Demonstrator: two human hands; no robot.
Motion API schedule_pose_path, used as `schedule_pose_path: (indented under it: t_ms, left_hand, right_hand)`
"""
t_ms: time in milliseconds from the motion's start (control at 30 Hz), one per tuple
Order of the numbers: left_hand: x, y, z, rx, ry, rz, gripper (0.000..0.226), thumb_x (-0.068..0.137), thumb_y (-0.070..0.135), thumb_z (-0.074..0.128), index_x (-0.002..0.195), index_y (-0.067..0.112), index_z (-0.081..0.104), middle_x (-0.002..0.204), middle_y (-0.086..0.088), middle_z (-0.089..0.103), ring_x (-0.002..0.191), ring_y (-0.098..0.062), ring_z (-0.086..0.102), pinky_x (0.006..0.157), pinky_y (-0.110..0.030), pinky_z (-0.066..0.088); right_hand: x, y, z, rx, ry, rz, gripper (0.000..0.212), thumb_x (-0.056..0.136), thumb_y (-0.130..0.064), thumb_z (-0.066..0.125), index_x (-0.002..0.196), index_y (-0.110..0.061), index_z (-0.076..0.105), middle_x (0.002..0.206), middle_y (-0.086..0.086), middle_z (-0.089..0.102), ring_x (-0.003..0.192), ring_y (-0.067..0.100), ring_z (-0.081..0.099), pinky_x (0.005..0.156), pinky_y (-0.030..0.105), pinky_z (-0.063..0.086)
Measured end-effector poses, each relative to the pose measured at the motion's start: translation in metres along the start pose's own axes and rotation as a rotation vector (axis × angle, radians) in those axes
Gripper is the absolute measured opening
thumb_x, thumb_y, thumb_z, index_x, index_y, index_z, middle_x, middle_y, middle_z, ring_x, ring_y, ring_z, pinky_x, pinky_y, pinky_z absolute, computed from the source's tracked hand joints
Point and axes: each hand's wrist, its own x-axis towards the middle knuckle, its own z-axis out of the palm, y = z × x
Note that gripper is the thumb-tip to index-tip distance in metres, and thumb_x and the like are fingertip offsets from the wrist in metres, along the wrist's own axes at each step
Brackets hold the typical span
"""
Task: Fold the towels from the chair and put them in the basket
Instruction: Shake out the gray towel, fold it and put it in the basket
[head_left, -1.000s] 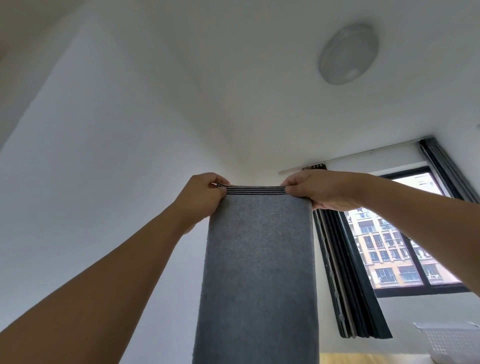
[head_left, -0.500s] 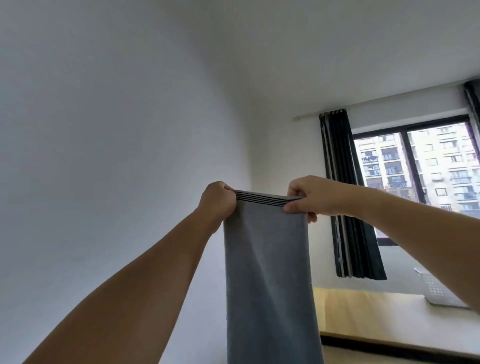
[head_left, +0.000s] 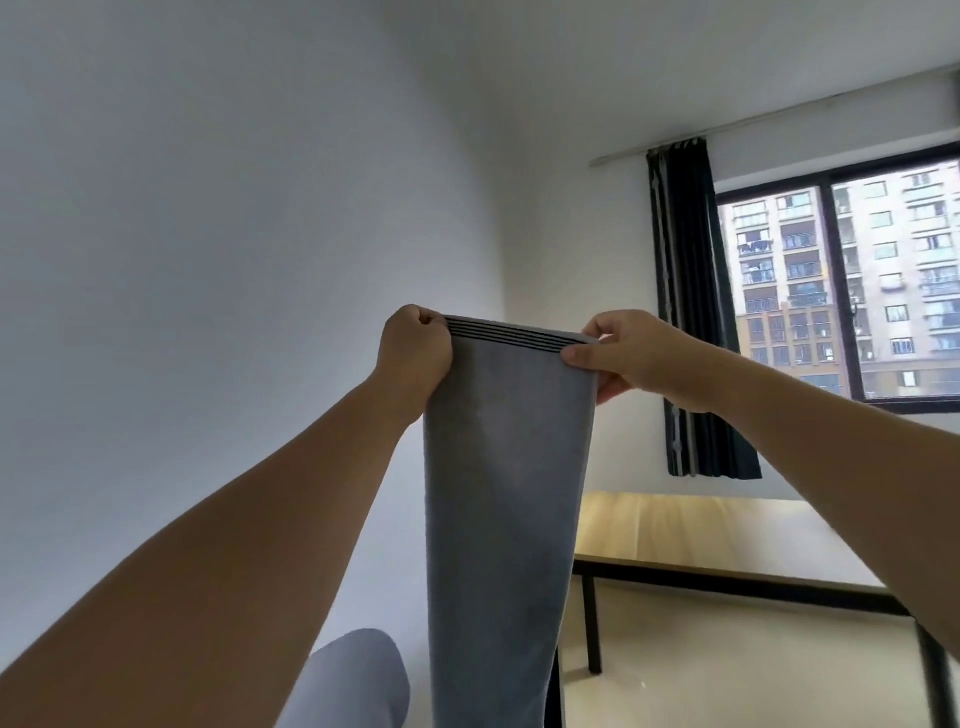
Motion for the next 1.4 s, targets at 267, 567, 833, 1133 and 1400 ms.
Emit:
schedule_pose_path:
  t_ms: [267, 567, 833, 1133, 1400]
  left_hand:
    - [-0.09, -0.079, 0.0, 0.043, -0.137, -0.304, 0.015, 0.086, 0.007, 0.036, 0.076, 0.012, 0.046, 0.078, -0.004, 0.043, 0.068, -0.018, 0.034, 0.057, -0.027, 0.029]
    - [-0.212, -0.248, 0.032, 0.187, -0.262, -0.571, 0.019, 0.088, 0.008, 0.043, 0.075, 0.012, 0.056, 0.08, -0.004, 0.055, 0.079, -0.023, 0.049, 0.068, -0.027, 0.039]
    - [-0.321, -0.383, 0.054, 0.291, -0.362, -0.706, 0.027, 0.085, 0.007, 0.048, 0.064, 0.016, 0.062, 0.074, 0.004, 0.067, 0.074, -0.022, 0.054, 0.067, -0.031, 0.043]
    - [-0.364, -0.477, 0.068, 0.473, -0.534, -0.75, 0.015, 0.093, 0.012, 0.046, 0.083, 0.016, 0.057, 0.085, -0.002, 0.059, 0.071, -0.011, 0.049, 0.055, -0.022, 0.035]
    - [-0.331, -0.535, 0.11, 0.433, -0.397, -0.82, 0.011, 0.095, 0.016, 0.045, 0.094, 0.012, 0.055, 0.093, -0.01, 0.059, 0.082, -0.027, 0.051, 0.065, -0.031, 0.034]
  right_hand:
    - [-0.073, 0.053, 0.049, 0.045, -0.203, 0.251, 0.027, 0.088, -0.024, 0.066, 0.102, -0.001, 0.06, 0.091, 0.015, 0.071, 0.08, 0.027, 0.071, 0.074, 0.035, 0.06]
    - [-0.16, 0.195, 0.153, -0.052, -0.317, 0.518, 0.014, 0.094, -0.026, 0.059, 0.096, -0.012, 0.057, 0.092, 0.007, 0.066, 0.079, 0.019, 0.066, 0.065, 0.027, 0.056]
    - [-0.234, 0.316, 0.244, -0.155, -0.463, 0.742, 0.012, 0.093, -0.02, 0.057, 0.084, -0.013, 0.052, 0.08, 0.011, 0.058, 0.063, 0.019, 0.055, 0.052, 0.027, 0.047]
    - [-0.236, 0.396, 0.302, -0.368, -0.721, 0.729, 0.022, 0.091, -0.022, 0.054, 0.072, -0.018, 0.046, 0.068, -0.001, 0.052, 0.059, 0.011, 0.05, 0.049, 0.02, 0.039]
    - [-0.194, 0.455, 0.337, -0.353, -0.388, 0.704, 0.014, 0.093, -0.026, 0.055, 0.097, -0.013, 0.049, 0.095, 0.003, 0.049, 0.086, 0.021, 0.047, 0.07, 0.028, 0.033]
